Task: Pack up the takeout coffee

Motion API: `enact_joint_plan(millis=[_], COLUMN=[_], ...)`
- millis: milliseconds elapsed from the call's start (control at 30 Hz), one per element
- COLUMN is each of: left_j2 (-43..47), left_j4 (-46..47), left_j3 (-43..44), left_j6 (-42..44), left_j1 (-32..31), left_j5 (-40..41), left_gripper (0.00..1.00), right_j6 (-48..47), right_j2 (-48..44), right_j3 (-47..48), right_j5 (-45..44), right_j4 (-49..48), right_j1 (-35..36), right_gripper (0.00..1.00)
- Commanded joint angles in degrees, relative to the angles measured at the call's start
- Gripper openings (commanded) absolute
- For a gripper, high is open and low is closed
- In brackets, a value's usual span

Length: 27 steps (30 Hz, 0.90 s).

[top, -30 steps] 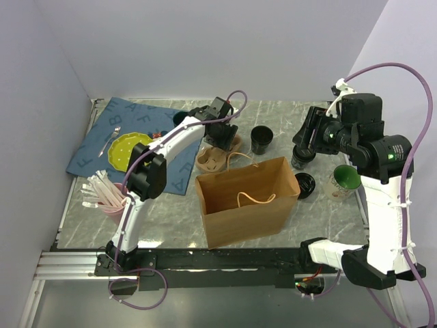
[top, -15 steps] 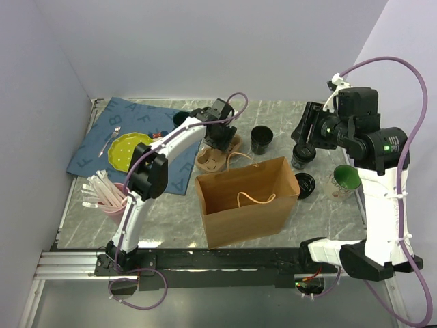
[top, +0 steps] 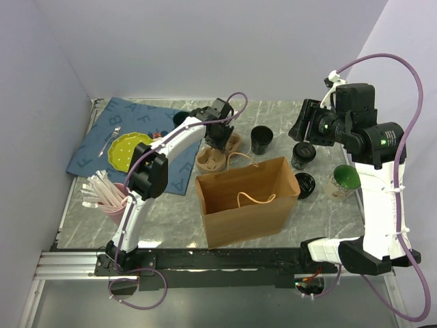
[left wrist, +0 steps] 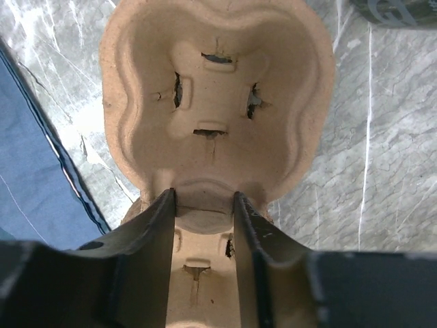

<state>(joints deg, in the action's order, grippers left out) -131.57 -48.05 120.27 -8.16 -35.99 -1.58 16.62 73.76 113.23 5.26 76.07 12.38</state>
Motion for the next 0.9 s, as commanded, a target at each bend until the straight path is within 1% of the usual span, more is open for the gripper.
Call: enact_joint_plan(millis=[0,67,100,267,367,400,433,533,567,667,700,733,867], left_j2=[0.6,0.8,1.1,2.5,3.4,3.4,3.3,2.5,2.7,5.1,5.3,5.0,-0.1], left_j4=[-0.9,-1.6,-1.8,-2.6,-2.4,-2.1,-2.0,-2.6,-3.2,-0.1,0.5,0.4,-4.6], left_j3=[3.1,4.4,4.6,5.0,5.2,5.4,5.9,7.5,8.0,6.0,5.1,4.9,8.7], left_j6=[-0.7,-1.2,-1.2,-1.7,-1.3,-1.2,-0.7,-0.6,-0.9,-1.8,-2.1,-2.4,-2.8], left_j1=[0.1,0.1,0.1,0.1,0.1,0.1,0.1,0.1,0.1,0.0,0.0,0.0,0.0], left_j5=[-2.1,-2.9,-2.9,-1.7,1.2,3.4,4.3,5.4,5.5,5.7,5.5,4.1,2.9], left_gripper=[0.3,0.22,0.21,0.2,0.2,0.21,0.21,0.27,0.27,0.29,0.31,0.34,0.39], right_j6=[-0.6,-0.5,-0.4,0.1,0.3,0.5,0.6,1.3,1.5,1.4,1.4,1.4,1.7], right_j2=[0.0,-0.5,-0.8,-2.2,-3.2,-3.4,-4.0,-4.5,-4.5,-4.6,-4.8,-4.9,-5.4], right_j3=[1.5,0.9,0.6,-1.2,-2.4,-2.9,-3.7,-4.6,-4.6,-4.8,-4.9,-5.4,-6.4], right_j5=[0.2,0.2,0.1,0.2,0.1,0.1,0.1,0.5,0.7,0.6,0.6,0.6,0.6], right_j4=[-1.3,-1.5,-1.6,-2.0,-2.5,-2.7,-2.9,-3.1,-3.0,-2.7,-2.9,-2.9,-3.4], right_j1=[0.3,0.4,0.3,0.4,0.3,0.3,0.3,0.3,0.2,0.3,0.3,0.3,0.3], right_gripper=[0.65,0.65,0.65,0.65,0.65,0.65,0.65,0.65,0.65,0.65,0.65,0.65,0.65])
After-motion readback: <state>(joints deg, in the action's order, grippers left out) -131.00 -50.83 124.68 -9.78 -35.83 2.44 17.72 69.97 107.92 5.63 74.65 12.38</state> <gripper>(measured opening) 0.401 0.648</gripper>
